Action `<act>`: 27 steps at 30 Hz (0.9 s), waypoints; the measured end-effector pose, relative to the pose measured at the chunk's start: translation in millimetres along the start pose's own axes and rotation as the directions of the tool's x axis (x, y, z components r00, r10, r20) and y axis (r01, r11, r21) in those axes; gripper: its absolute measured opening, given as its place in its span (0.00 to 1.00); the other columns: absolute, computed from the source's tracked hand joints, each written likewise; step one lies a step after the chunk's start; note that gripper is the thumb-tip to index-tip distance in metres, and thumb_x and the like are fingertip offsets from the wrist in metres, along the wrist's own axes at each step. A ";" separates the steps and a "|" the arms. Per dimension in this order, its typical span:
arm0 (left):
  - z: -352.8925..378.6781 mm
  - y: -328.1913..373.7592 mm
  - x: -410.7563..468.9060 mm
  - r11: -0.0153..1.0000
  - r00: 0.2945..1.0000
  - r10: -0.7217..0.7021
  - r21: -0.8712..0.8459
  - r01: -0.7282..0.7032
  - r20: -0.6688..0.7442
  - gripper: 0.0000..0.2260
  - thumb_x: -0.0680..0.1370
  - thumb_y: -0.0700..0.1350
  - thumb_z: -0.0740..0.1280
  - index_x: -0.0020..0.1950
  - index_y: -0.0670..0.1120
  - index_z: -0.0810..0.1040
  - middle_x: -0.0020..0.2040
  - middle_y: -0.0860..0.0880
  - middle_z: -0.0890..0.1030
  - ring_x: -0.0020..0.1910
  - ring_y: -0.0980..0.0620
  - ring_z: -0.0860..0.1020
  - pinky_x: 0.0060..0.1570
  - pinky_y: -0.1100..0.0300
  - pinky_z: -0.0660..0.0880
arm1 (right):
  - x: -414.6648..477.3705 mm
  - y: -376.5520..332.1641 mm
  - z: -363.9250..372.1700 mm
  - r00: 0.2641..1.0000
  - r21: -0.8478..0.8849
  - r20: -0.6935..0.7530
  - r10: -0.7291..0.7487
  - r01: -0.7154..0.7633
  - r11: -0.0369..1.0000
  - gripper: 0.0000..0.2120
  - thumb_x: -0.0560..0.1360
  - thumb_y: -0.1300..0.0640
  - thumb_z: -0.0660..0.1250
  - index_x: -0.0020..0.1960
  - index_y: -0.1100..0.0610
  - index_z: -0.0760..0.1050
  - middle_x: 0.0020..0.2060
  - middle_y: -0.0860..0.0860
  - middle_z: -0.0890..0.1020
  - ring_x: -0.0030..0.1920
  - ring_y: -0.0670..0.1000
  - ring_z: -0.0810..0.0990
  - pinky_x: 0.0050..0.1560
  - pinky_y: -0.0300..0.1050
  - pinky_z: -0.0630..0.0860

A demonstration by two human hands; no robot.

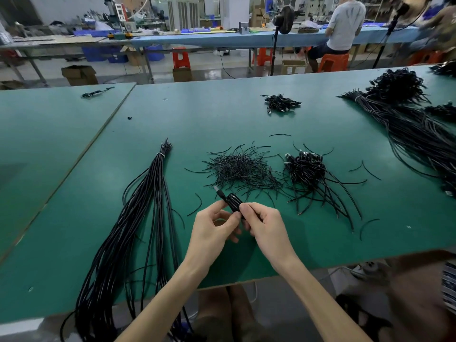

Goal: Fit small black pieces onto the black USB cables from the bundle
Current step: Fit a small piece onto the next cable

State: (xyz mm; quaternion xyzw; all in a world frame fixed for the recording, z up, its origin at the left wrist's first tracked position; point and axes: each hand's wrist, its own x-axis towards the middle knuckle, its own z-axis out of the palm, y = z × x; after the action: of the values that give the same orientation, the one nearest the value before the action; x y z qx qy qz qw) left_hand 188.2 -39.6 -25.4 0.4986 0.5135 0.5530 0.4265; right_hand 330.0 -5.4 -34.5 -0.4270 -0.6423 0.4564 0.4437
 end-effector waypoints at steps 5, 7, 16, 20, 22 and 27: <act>-9.2 2.5 0.8 0.993 0.997 0.031 0.113 -0.039 0.072 0.09 0.80 0.39 0.71 0.57 0.51 0.84 0.37 0.47 0.84 0.33 0.52 0.81 0.35 0.59 0.79 | 0.0 1.7 -2.1 1.000 0.038 0.012 0.022 -0.022 0.999 0.16 0.85 0.51 0.63 0.44 0.56 0.81 0.30 0.45 0.74 0.33 0.46 0.70 0.35 0.44 0.68; -15.3 4.0 3.0 0.983 0.991 0.052 0.166 -0.072 0.122 0.09 0.79 0.40 0.73 0.57 0.51 0.84 0.38 0.47 0.83 0.34 0.52 0.81 0.37 0.58 0.80 | 0.0 1.5 -2.4 0.999 0.076 0.024 0.031 -0.033 0.997 0.14 0.85 0.51 0.63 0.47 0.55 0.83 0.31 0.46 0.75 0.34 0.47 0.70 0.34 0.42 0.68; -38.4 10.4 15.0 0.966 0.940 0.092 0.200 -0.164 0.328 0.20 0.75 0.40 0.77 0.65 0.55 0.82 0.63 0.55 0.78 0.56 0.51 0.79 0.49 0.52 0.81 | 2.2 0.8 -4.8 0.985 0.241 0.141 0.096 -0.128 0.962 0.13 0.85 0.54 0.63 0.51 0.55 0.86 0.29 0.46 0.72 0.30 0.43 0.68 0.31 0.35 0.65; -38.9 15.8 18.6 0.966 0.894 0.097 0.175 -0.190 0.438 0.29 0.78 0.37 0.74 0.75 0.57 0.73 0.75 0.56 0.72 0.54 0.54 0.79 0.56 0.47 0.81 | 3.7 -2.0 -8.5 0.964 0.344 0.235 0.122 -0.200 0.917 0.15 0.84 0.52 0.64 0.46 0.56 0.85 0.28 0.47 0.70 0.28 0.43 0.65 0.29 0.33 0.62; -38.7 16.6 20.7 0.963 0.880 0.103 0.176 -0.206 0.463 0.32 0.78 0.36 0.73 0.77 0.59 0.70 0.73 0.53 0.74 0.51 0.53 0.78 0.57 0.48 0.80 | 3.8 -3.7 -10.1 0.955 0.370 0.270 0.124 -0.222 0.902 0.15 0.82 0.49 0.65 0.45 0.56 0.85 0.28 0.47 0.69 0.28 0.44 0.63 0.29 0.34 0.61; -34.5 12.9 16.4 0.967 0.868 0.125 0.137 -0.216 0.481 0.24 0.80 0.33 0.68 0.73 0.53 0.73 0.71 0.52 0.76 0.58 0.55 0.78 0.52 0.46 0.78 | 4.1 -4.0 -11.2 0.942 0.325 0.304 0.142 -0.242 0.914 0.16 0.85 0.52 0.63 0.45 0.55 0.85 0.28 0.45 0.69 0.27 0.43 0.63 0.28 0.33 0.62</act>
State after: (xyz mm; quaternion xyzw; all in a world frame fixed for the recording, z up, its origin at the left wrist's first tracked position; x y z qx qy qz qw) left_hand 152.3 -29.8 -9.8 0.6984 0.3987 0.4014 0.4383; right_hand 339.2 0.0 -27.8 -0.3332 -0.5579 0.6620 0.3734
